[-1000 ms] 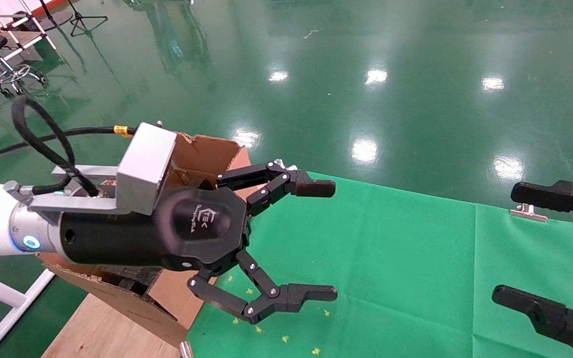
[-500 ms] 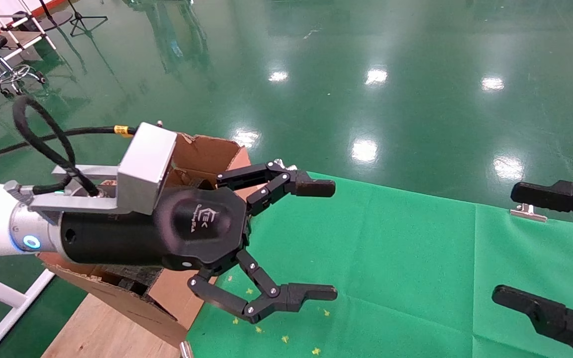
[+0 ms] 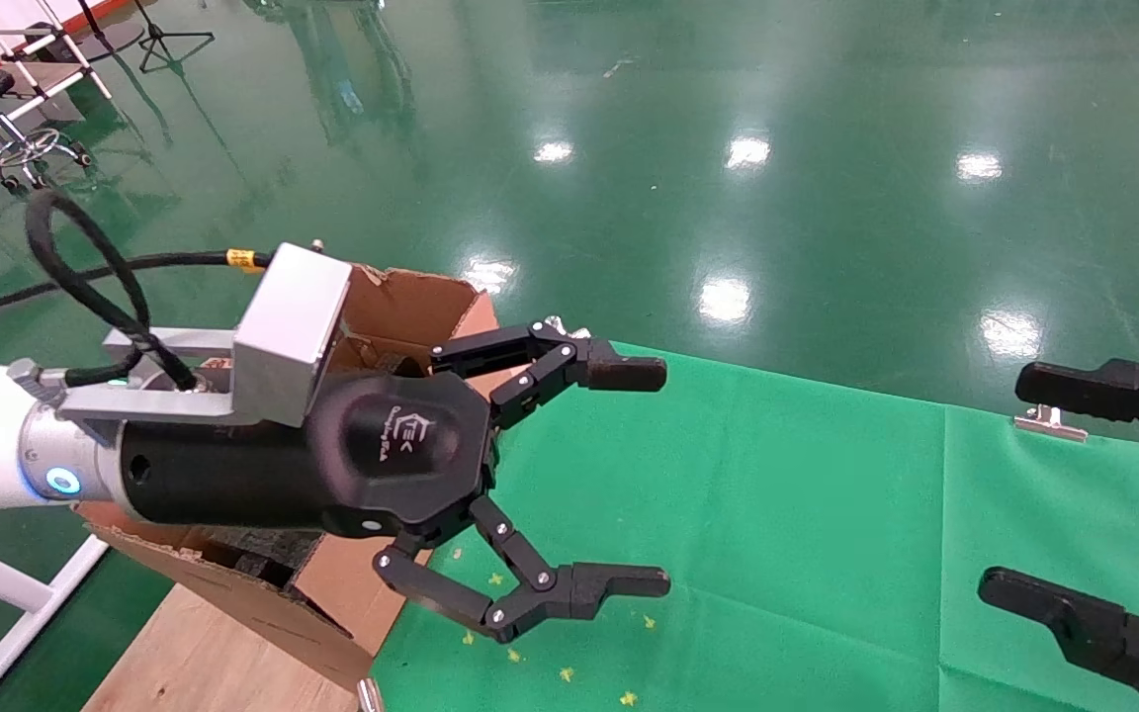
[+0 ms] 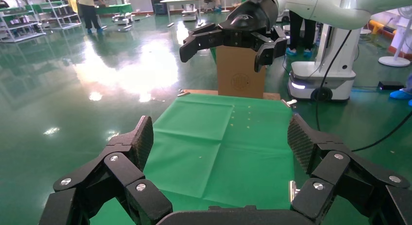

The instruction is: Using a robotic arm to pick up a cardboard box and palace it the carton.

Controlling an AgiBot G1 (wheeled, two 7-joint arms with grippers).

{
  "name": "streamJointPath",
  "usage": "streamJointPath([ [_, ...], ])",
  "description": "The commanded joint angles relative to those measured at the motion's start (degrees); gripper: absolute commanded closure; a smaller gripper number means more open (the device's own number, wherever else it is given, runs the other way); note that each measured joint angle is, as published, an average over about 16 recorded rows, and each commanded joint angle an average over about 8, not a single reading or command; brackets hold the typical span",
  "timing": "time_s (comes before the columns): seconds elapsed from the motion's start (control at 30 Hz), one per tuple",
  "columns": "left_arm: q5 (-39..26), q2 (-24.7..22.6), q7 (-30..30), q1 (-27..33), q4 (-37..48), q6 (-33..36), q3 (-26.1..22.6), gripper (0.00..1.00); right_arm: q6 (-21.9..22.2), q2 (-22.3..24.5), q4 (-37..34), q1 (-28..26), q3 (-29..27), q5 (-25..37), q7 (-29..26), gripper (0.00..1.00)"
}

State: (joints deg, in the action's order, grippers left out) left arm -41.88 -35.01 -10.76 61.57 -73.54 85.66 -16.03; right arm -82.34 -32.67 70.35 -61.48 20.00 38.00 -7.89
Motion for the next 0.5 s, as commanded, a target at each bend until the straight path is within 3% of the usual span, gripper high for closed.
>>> streamJointPath([
  [0.03,0.00,0.00,0.00,0.00,0.00,0.00,0.00,0.00,0.00,0.00,0.00,0.00,0.00,0.00,0.00,0.00],
  [0.5,0.00,0.00,0.00,0.00,0.00,0.00,0.00,0.00,0.00,0.00,0.00,0.00,0.00,0.00,0.00,0.00],
])
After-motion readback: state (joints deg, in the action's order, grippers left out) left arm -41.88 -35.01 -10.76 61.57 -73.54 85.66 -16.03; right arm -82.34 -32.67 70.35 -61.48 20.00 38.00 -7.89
